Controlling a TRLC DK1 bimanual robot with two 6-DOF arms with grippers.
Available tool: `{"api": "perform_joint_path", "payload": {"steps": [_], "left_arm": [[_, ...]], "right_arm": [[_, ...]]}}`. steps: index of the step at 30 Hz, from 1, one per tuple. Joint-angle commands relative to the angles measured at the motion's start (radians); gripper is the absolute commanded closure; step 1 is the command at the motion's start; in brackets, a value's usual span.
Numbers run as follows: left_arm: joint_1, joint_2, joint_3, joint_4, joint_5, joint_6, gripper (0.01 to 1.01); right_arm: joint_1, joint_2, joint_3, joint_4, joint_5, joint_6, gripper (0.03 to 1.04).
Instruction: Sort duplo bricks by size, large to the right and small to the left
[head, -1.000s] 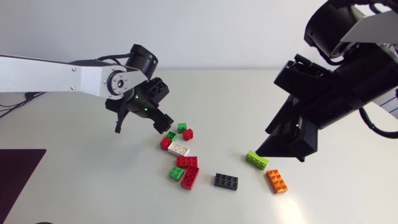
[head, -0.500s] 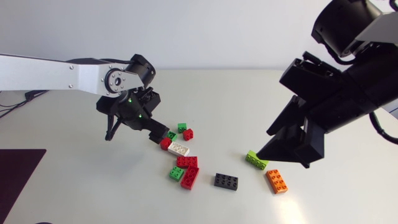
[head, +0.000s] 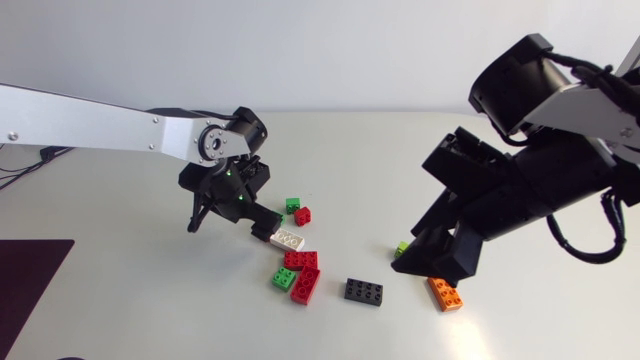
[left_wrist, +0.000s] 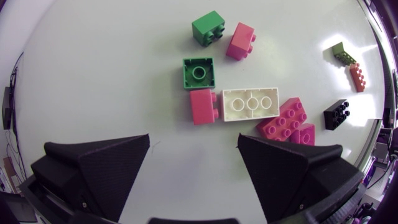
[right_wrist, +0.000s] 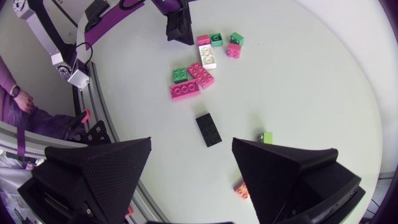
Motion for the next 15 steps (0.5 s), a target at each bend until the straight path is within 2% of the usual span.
{"api": "perform_joint_path", "payload": {"steps": [1, 15], "left_arm": [[-0.006, 0.033, 0.041, -0.005, 0.003, -0.028, 0.044], [0.022, 0.154, 0.136, -0.001, 0.001, -0.031, 0.044]], "right_arm": [[-0.011, 0.030, -0.022, 0.014, 0.003, 0.015, 0.13], [-0.046, 0.062, -0.047, 0.048, 0.001, 0.001, 0.13]]}}
